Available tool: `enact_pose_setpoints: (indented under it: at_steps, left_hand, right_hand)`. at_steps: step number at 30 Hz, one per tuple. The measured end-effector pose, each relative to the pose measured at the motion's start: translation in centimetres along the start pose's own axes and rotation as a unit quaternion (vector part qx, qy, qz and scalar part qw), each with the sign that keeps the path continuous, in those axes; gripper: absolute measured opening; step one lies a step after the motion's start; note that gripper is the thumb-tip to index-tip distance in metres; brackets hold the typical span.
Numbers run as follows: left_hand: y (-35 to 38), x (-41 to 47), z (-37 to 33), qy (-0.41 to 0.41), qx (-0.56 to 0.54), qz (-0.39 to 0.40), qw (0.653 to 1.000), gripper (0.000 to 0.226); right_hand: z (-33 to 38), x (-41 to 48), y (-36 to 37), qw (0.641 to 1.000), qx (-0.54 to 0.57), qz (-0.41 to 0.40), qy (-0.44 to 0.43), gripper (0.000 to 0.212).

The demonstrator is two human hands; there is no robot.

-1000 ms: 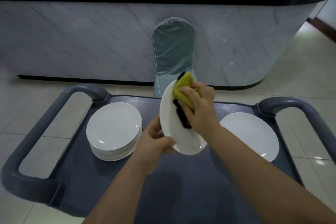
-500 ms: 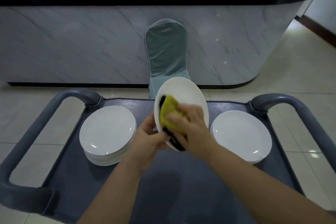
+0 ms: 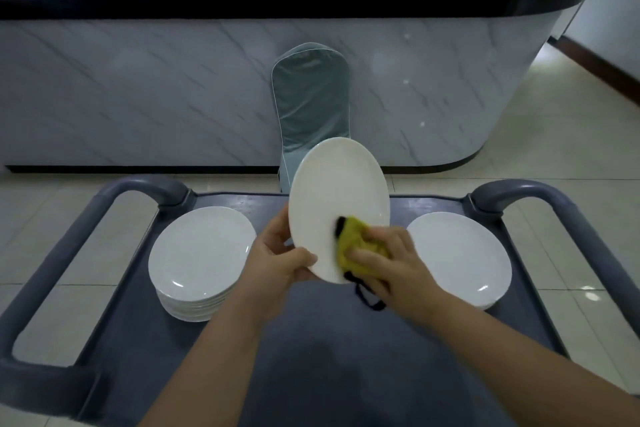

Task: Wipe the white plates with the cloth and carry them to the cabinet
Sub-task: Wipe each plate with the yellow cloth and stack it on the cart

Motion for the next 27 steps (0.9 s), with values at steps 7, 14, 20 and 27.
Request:
enact_pose_setpoints:
  at_steps: [7, 14, 20, 27]
  left_hand:
    - [1.8, -1.0, 1.7, -0.047, 0.037, 0.043, 0.997, 0.069]
    - [-0.9, -0.7, -1.1, -0.011, 0.092, 0.028, 0.995, 0.061]
    - [-2.5, 0.4, -4.3, 0.052, 0.269, -0.092, 0.957, 0.019]
    - [0.7, -0.3, -6.6, 0.197, 0.525, -0.046, 0.827, 0.014]
  right_hand:
    - [-0.9, 6.3, -1.8, 0.987, 0.0, -0.102, 0.122, 0.03]
    - [-4.0, -1.8, -1.9, 0.991, -0.003, -0.014, 0.133, 0.031]
    - [-6.7, 3.8, -7.6, 0.95, 0.105, -0.136, 0.262, 0.033]
    - [-0.5, 6.5, -4.8, 0.971, 0.125, 0.048, 0.197, 0.058]
Point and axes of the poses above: each hand's wrist, its own x-axis towards the middle knuckle, its own y-axis out of the palm, z = x × y, the point moved 8 cm from there along x, towards the middle knuckle, and after that the axes turned 11 degrees about y, right-handed, at the moved point
